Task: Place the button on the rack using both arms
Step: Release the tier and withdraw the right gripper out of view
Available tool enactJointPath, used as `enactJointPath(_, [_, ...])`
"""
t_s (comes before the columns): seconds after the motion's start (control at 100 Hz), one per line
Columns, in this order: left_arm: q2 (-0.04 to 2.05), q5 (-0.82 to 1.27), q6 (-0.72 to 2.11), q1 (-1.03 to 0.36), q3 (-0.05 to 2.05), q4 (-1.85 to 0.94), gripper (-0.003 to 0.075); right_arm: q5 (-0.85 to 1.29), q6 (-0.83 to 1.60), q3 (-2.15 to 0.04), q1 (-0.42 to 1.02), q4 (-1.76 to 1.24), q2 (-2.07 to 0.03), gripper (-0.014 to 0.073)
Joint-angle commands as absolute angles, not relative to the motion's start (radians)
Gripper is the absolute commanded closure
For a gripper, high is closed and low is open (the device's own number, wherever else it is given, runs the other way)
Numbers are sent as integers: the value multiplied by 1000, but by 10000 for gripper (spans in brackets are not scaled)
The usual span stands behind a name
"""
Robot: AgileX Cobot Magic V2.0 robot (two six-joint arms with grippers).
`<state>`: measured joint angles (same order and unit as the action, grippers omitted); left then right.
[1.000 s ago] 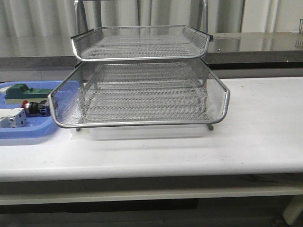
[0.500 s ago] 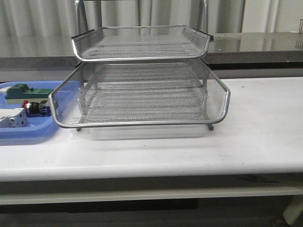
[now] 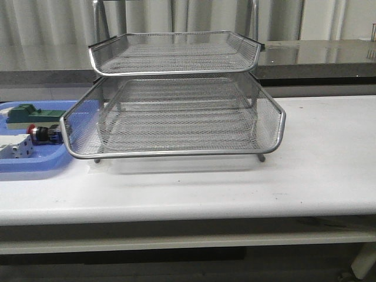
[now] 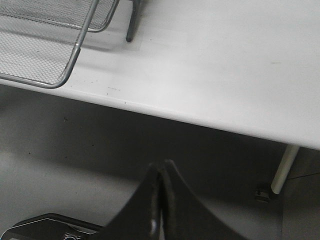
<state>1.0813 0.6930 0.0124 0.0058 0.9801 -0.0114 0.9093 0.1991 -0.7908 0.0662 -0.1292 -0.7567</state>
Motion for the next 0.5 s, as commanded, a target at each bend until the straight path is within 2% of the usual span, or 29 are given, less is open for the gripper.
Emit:
enactJointPath(0.0, [1111,643,15,4,1028,-13,716,863,201,-825,68,-129,-751,651])
enactJointPath(0.24, [1174,676,15,4,1031,-13,710,863,201,-825,68,-129,-751,651])
enactJointPath(0.31, [1176,692,26,4,1031,-13,666,863,201,-825,68,-129,-751,651])
enactJointPath(0.4, [1176,702,62,4,1031,-13,532,863,201,-825,68,-129,-751,651])
enactJointPath(0.49, [1176,717,67,4,1031,-10,319,863,201,-825,68,-129,-751,651])
